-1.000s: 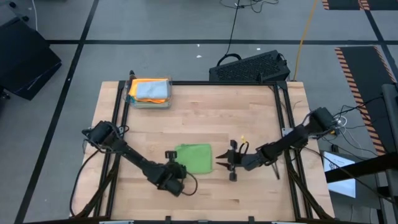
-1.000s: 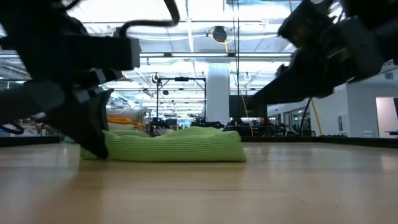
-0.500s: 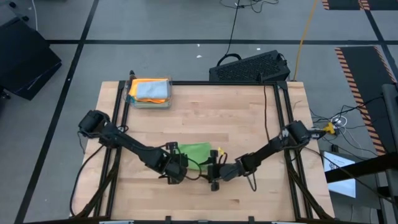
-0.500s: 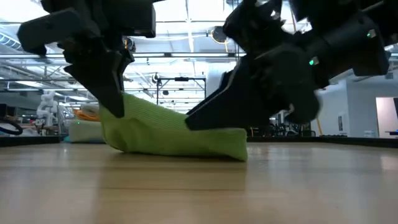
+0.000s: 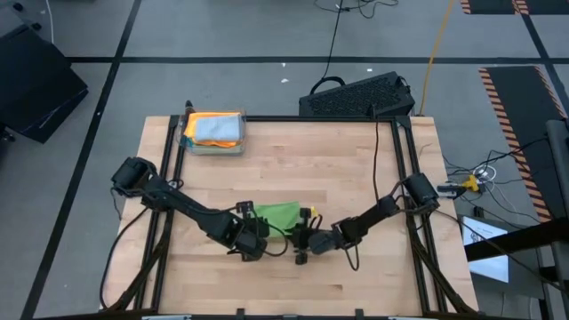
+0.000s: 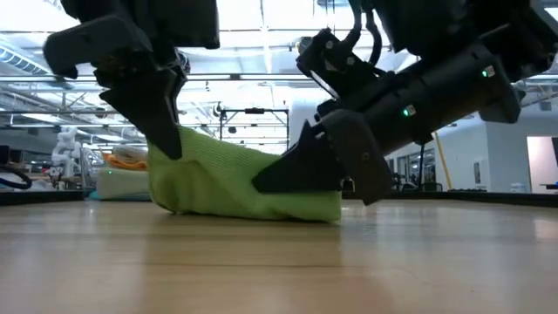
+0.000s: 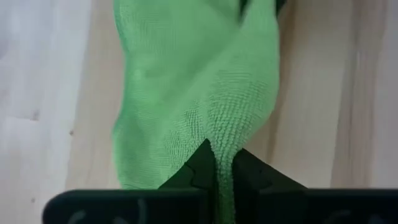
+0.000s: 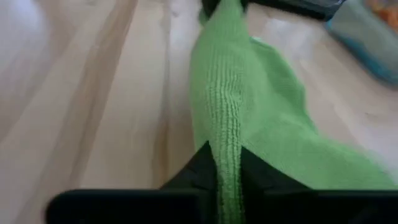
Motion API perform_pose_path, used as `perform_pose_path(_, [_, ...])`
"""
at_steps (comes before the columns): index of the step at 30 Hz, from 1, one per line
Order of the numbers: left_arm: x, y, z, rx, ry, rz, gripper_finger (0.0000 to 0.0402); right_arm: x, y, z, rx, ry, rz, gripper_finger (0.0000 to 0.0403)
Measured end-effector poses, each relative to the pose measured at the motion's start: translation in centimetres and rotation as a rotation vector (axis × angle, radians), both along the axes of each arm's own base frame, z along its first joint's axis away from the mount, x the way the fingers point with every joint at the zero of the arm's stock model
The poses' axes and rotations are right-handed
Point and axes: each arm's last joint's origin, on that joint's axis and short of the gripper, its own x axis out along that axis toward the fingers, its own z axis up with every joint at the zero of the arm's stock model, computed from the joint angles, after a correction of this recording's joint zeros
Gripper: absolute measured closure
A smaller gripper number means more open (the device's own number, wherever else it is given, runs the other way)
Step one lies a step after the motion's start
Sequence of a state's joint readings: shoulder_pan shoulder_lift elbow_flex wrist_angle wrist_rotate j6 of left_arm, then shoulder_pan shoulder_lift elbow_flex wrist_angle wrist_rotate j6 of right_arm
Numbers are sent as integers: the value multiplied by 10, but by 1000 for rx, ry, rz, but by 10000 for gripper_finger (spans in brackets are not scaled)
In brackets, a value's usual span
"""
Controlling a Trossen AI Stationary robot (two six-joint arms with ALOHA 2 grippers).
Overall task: Fold microfiber towels
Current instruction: Fold the green microfiber cloth
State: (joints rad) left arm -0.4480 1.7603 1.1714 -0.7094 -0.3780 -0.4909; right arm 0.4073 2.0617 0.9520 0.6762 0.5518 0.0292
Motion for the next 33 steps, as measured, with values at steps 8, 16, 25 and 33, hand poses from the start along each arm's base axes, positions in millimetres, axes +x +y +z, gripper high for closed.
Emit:
perform_pose_path(8, [-11, -15, -1, -3, 0, 48, 289, 4, -9, 2, 118, -17, -34, 394])
perform_pose_path(16, [-7, -48, 6, 108, -300, 8, 119, 8, -19, 1, 187, -10, -32, 397])
perform_pose_path(25, [24, -38, -48, 224, -253, -14, 91, 9, -23, 1, 200, -14, -45, 399])
perform_pose_path(33, [30, -14, -65, 279, -132, 5, 181, 9, -22, 1, 198, -15, -44, 399])
